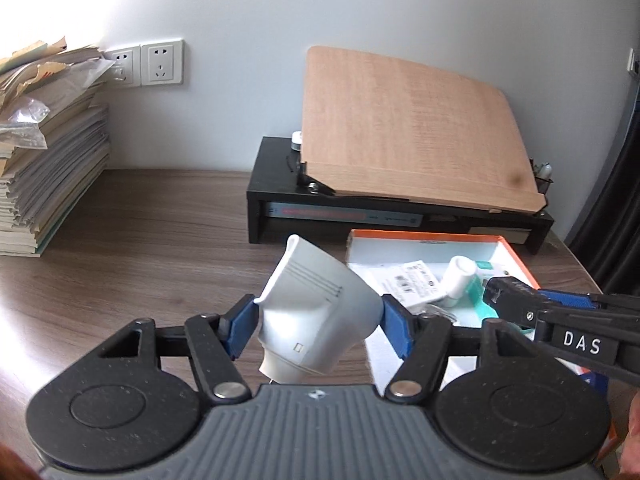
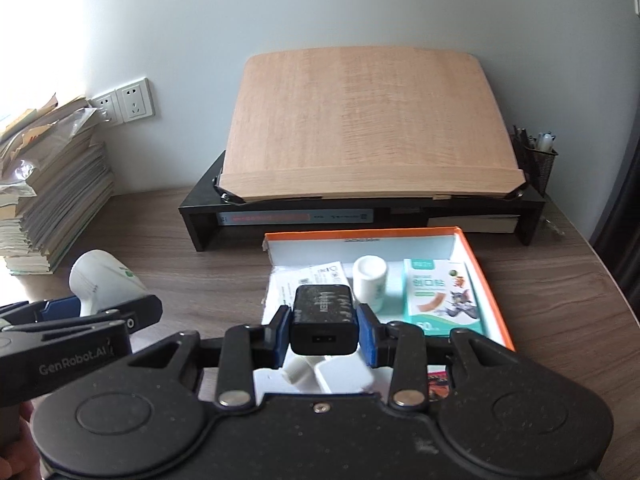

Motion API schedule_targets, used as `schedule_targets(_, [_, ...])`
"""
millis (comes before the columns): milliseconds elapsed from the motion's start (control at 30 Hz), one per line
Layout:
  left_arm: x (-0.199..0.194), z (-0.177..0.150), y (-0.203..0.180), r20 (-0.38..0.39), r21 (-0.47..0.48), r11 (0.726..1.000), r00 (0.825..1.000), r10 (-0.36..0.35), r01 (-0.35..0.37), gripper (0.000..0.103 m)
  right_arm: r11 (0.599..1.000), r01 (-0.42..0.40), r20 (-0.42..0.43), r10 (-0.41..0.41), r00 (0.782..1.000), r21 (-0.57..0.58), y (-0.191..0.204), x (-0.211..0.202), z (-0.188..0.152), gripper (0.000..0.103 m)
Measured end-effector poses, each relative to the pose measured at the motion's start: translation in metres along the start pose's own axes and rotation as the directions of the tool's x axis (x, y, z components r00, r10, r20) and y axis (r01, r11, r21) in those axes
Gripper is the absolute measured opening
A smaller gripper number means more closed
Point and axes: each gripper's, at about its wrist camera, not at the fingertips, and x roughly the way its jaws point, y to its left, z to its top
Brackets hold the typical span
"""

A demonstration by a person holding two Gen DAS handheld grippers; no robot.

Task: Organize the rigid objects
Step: 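Carry the white adapter with left tool while right tool carries black charger over tray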

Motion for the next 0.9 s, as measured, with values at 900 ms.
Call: schedule_targets(900, [-0.022, -0.033, -0.094, -0.008, 0.075, 0.995, 0.997, -0.071, 0.071, 0.067, 0.995, 0.062, 0.022, -0.064, 0.998, 0.081, -0.098, -0.068, -0.043, 0.043])
